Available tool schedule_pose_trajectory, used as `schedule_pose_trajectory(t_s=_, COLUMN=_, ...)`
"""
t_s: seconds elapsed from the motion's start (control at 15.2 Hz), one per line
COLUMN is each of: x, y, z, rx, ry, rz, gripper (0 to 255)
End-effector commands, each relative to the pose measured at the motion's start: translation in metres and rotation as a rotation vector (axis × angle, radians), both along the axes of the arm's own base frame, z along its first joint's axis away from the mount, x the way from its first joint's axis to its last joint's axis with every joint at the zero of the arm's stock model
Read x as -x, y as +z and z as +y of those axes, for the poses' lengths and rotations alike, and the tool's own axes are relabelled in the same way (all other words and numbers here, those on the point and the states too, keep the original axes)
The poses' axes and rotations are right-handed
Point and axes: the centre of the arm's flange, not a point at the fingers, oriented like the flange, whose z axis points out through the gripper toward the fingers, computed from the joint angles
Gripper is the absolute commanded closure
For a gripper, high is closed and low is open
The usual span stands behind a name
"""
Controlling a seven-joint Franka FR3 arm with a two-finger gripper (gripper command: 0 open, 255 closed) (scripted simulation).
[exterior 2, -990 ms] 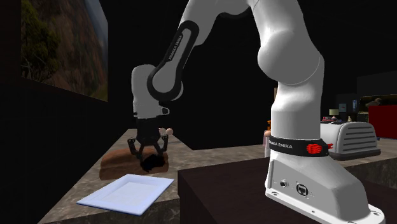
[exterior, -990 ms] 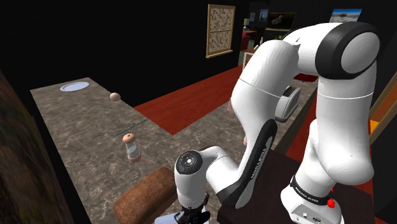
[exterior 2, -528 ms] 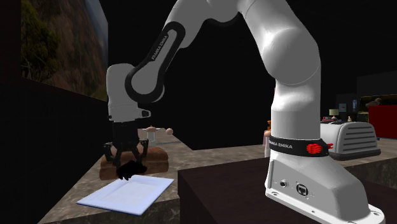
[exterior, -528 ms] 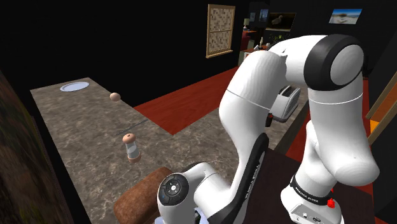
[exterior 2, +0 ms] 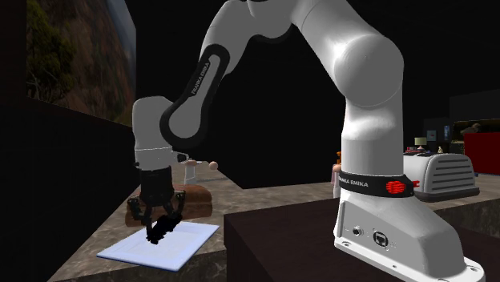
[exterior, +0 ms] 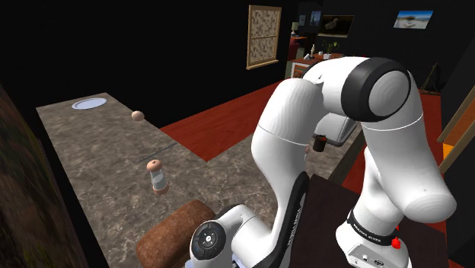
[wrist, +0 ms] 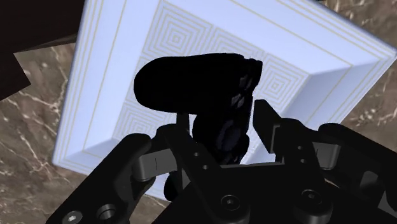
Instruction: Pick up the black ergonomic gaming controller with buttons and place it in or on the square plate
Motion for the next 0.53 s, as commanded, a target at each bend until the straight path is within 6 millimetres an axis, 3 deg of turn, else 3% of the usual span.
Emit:
schedule_pose_trajectory(t_s=0.0, x=-0.0011, y=-0.0117, z=-0.0011, rx=0.002, ry=-0.003, rz=0.000, gripper=255)
schedule_pose_trajectory(t_s=0.46, x=-0.0011, y=-0.0145, z=-0.0011, rx=0.002, ry=-0.003, rz=0.000, gripper=255)
